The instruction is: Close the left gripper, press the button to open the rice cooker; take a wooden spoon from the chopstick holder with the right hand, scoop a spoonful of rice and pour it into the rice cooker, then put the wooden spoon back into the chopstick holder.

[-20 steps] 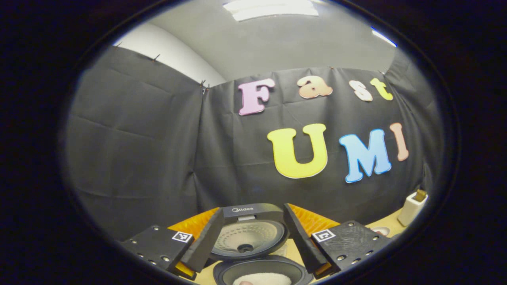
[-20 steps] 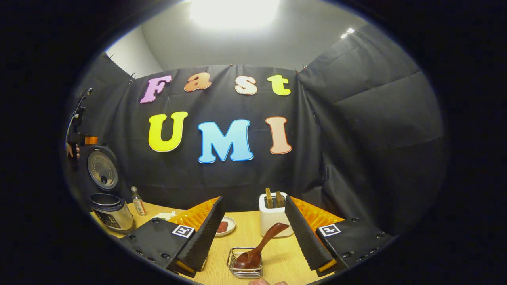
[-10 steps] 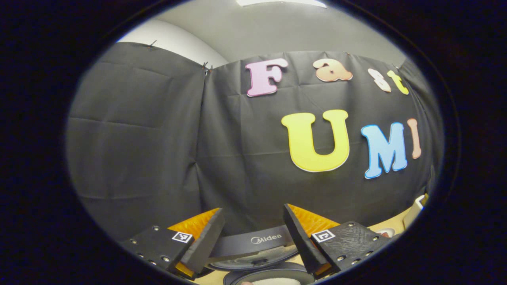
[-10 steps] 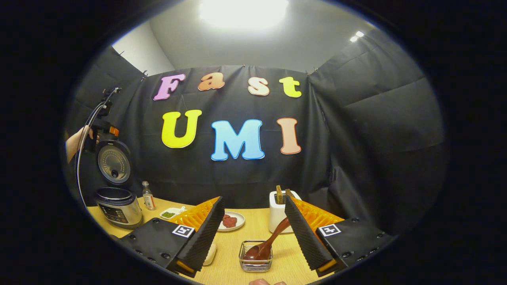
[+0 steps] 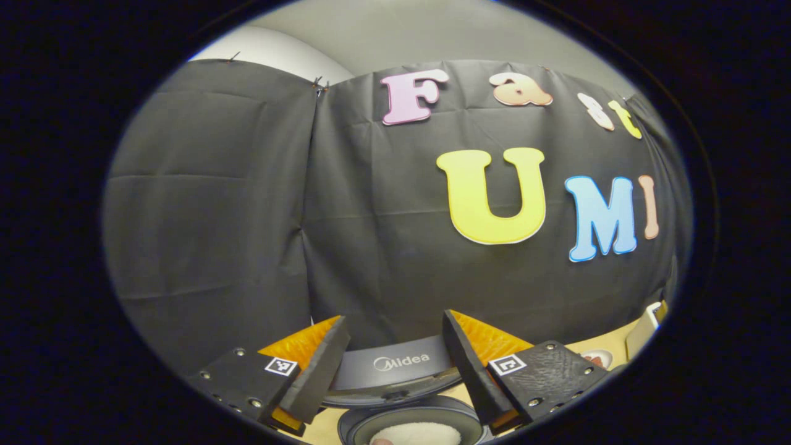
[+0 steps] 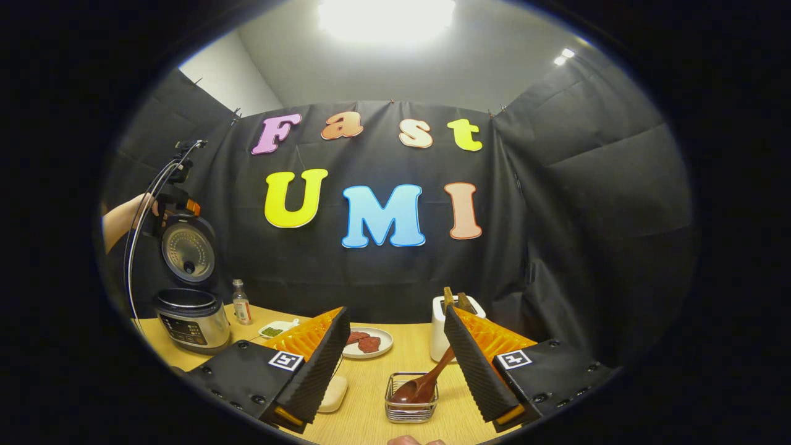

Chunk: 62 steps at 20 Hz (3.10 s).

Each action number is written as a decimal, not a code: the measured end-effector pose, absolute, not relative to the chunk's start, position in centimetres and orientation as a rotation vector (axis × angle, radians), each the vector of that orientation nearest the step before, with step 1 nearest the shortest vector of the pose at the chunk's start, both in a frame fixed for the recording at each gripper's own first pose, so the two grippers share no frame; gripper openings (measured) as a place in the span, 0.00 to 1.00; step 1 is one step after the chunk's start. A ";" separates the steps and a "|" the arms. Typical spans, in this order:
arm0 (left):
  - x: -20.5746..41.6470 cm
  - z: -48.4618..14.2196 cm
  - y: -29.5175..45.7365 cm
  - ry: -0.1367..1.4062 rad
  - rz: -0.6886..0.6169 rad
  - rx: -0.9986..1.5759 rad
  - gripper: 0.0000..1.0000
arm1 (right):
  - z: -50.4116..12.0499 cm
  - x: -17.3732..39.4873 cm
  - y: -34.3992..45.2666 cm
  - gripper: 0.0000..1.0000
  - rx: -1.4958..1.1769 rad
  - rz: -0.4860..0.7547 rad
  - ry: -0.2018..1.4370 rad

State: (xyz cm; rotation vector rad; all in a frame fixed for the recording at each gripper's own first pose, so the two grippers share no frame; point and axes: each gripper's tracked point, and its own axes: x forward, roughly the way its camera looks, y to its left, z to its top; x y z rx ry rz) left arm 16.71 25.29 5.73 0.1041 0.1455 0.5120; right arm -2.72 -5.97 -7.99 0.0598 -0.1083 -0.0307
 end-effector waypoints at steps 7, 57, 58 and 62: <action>13.0 3.4 21.7 0.256 0.513 0.058 0.99 | -6.2 -1.5 -4.7 0.98 0.115 0.052 -0.154; -2.7 1.5 2.8 -0.069 0.086 0.126 0.92 | -3.4 -0.4 -5.0 0.98 0.019 0.019 -0.045; -3.4 2.0 1.9 -0.094 0.067 0.131 0.92 | -3.5 -0.5 -4.8 0.98 0.025 0.018 -0.038; -5.0 1.2 -1.5 -0.102 -0.008 0.108 0.92 | -4.6 -0.9 -3.7 0.98 0.082 0.035 -0.010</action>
